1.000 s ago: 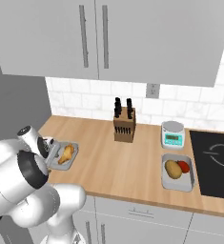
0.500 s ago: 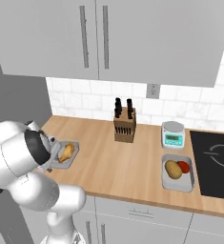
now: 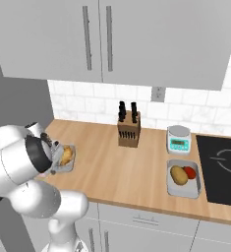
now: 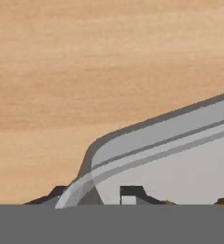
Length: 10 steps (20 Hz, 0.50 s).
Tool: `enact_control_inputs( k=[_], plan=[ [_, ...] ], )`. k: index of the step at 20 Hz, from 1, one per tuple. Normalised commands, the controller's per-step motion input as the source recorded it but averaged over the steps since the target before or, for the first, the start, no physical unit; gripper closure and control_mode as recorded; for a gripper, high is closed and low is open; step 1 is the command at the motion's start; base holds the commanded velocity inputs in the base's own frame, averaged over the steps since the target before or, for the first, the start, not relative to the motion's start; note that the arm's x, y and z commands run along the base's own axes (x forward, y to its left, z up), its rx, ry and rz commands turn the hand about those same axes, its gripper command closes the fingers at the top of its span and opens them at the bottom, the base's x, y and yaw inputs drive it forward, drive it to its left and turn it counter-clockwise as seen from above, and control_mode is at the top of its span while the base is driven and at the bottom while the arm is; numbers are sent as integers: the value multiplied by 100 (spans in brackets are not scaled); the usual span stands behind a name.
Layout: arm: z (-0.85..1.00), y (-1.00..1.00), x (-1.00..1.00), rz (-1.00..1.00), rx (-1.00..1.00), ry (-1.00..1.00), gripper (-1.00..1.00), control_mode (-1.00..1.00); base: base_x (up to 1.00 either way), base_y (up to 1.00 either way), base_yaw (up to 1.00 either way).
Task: Take the meat container that has the chicken drumstick and place it on the second highest rack of the freezer. Then take the vegetable container that has the potato and tomato and place it on the highest rack of the freezer.
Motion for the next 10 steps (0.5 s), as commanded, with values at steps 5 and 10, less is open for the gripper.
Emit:
enact_control_inputs(
  k=[5, 10],
  plan=[
    [94, -19, -67, 0, 7, -15, 100, -100, 0, 0, 0],
    [100, -6, -62, -1, 2, -4, 100, -100, 0, 0, 0]
  ],
)
